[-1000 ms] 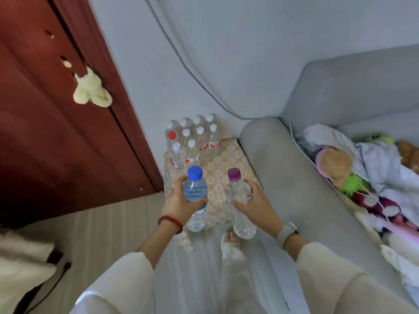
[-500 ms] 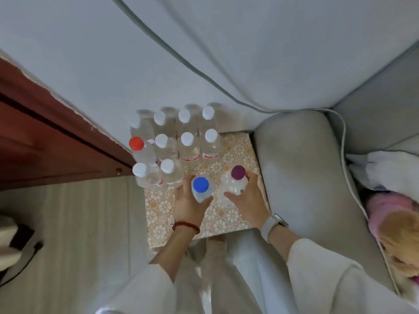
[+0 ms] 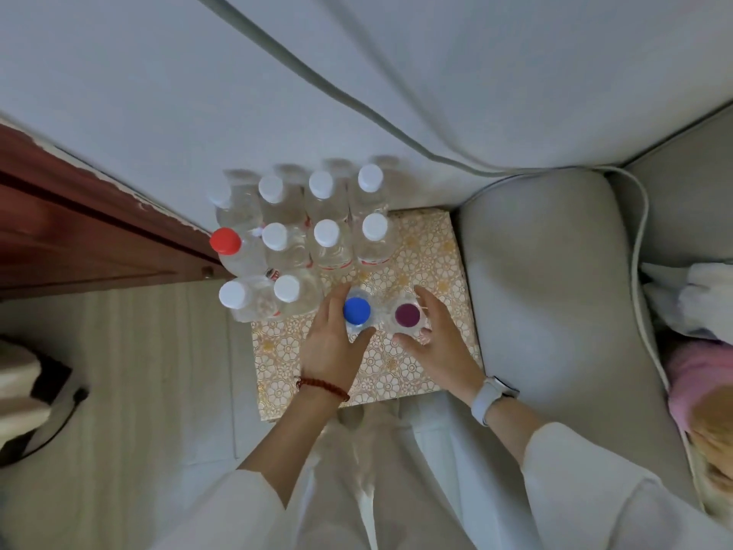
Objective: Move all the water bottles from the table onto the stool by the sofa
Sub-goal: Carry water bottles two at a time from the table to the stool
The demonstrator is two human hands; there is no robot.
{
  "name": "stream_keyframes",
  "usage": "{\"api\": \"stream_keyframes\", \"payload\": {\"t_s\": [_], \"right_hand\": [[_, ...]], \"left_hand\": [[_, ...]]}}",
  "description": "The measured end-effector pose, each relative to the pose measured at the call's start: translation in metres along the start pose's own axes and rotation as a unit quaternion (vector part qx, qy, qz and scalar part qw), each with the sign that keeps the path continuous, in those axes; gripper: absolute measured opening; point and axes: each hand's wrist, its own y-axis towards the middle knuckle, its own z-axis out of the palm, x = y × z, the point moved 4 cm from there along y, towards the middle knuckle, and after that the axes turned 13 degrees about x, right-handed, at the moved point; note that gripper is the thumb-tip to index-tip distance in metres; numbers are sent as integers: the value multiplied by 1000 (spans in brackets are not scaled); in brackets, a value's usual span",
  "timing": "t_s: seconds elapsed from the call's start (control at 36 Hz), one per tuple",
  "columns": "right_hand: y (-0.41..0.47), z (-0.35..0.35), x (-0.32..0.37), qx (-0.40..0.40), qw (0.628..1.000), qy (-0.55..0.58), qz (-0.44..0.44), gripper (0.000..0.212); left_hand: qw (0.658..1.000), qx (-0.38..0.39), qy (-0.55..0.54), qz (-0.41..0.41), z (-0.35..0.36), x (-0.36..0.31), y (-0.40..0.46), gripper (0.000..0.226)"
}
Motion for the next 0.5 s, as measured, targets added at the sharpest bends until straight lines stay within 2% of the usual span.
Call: {"api": "stream_keyframes", "payload": {"t_s": [0.06, 0.14, 0.25, 0.39, 0.5], "right_hand": [[-1, -7, 12, -22, 997, -69, -37, 61], [-2, -15, 26, -52, 975, -208, -57, 46], [1, -18, 33, -24, 950, -308, -55, 34], [4, -13, 36, -14, 965, -262, -22, 33], [12, -15, 45, -43, 975, -218, -12, 34]], "left_hand": [[1000, -19, 16, 11, -9, -5, -5, 62], [994, -38, 72, 70, -21, -16, -8, 48], [978, -52, 166, 112, -33, -25, -4, 38], [956, -81, 251, 129, -37, -30, -4, 32], [953, -111, 257, 118, -41, -31, 1, 35]]}}
